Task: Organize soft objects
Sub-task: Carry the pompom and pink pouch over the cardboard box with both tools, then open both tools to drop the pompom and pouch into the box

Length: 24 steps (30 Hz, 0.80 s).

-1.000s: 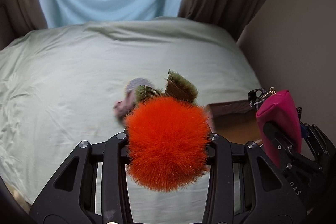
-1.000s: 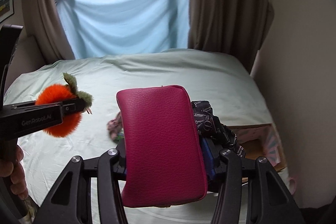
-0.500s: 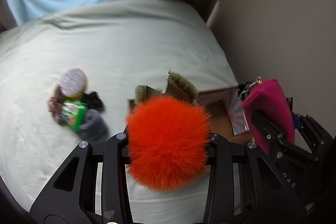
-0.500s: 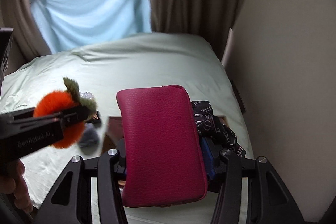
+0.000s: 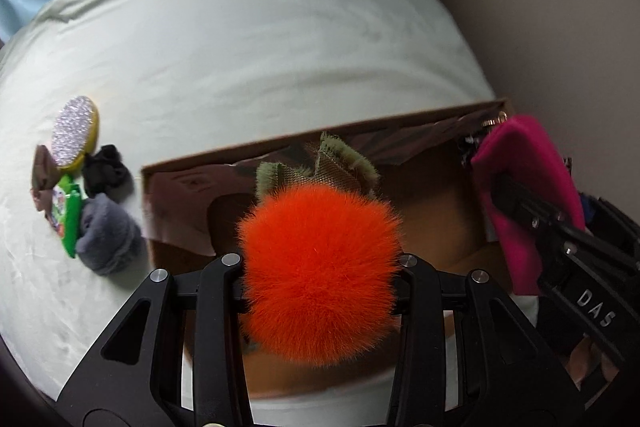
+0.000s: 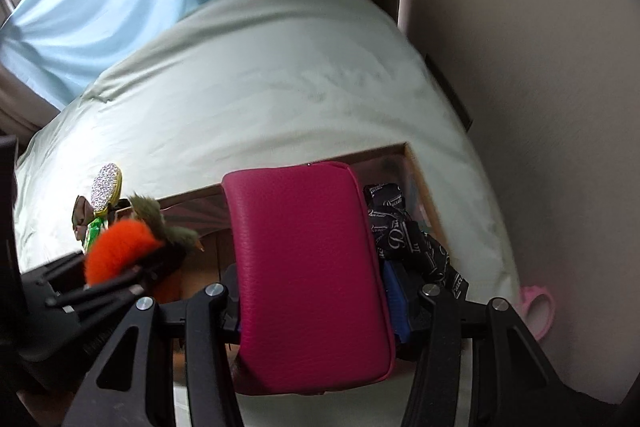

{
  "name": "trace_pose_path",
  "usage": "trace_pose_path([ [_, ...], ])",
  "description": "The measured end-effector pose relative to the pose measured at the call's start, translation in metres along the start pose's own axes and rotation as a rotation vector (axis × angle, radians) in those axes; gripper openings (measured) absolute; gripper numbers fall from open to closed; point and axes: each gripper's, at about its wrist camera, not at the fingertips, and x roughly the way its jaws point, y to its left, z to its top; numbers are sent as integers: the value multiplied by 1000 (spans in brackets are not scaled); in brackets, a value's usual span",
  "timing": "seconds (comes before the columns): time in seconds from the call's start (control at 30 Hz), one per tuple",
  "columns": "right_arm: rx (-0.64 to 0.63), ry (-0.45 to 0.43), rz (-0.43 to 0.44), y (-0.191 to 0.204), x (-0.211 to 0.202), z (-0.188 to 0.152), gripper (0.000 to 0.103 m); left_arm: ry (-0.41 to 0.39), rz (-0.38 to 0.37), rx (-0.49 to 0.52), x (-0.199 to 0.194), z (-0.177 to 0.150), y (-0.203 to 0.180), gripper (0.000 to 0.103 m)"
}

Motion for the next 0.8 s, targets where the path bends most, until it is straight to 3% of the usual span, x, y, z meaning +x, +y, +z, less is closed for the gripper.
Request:
trace_pose_path([
  [0.27, 65, 92, 63, -8, 47, 3, 48, 69, 15, 34, 32, 0, 0, 34],
  [0.3, 77, 106, 75, -10, 51, 3, 48, 71, 11, 37, 34, 1, 3, 38],
  [0.37, 89, 142, 106, -10, 55, 1, 49, 77, 9, 50, 37, 2, 1, 65],
  [0.4, 94, 162, 119, -12, 59, 2, 51, 79, 17, 59, 37, 2, 1, 93],
  [0.43, 91, 192, 130, -13, 64, 1, 58, 75, 27, 67, 36, 1, 1, 103],
  [0.47, 91, 209, 125, -14, 69, 2, 64, 68, 26, 79, 33, -1, 2, 103],
  [0.53, 97, 203, 130, -19, 70, 0, 101, 80, 30, 104, 32, -5, 2, 103],
  [0.8, 117, 148, 168, -30, 57, -4, 103, 85, 39, 99, 24, -14, 10, 103],
])
